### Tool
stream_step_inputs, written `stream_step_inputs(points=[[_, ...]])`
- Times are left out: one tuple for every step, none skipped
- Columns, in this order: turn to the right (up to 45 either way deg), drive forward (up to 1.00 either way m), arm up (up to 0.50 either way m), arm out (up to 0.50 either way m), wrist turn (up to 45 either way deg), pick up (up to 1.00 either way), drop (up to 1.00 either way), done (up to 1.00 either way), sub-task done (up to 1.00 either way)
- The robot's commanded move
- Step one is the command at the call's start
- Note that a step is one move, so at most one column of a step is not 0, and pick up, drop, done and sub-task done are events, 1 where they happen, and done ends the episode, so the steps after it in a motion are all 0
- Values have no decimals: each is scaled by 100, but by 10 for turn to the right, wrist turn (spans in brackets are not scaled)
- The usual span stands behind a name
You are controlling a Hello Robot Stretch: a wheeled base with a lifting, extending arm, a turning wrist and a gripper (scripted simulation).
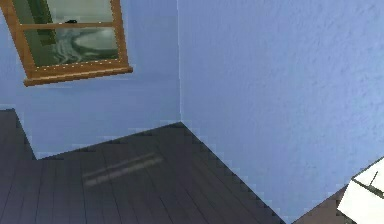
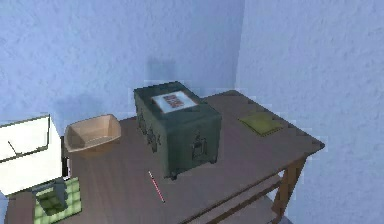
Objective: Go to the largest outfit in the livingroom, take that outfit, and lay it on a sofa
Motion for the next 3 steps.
stream_step_inputs(points=[[0, 0, 38, 0, 0, 0, 0, 0, 0], [0, 0, 0, 26, 0, 0, 0, 0, 0], [0, 0, 0, 0, 450, 0, 0, 0, 0]])
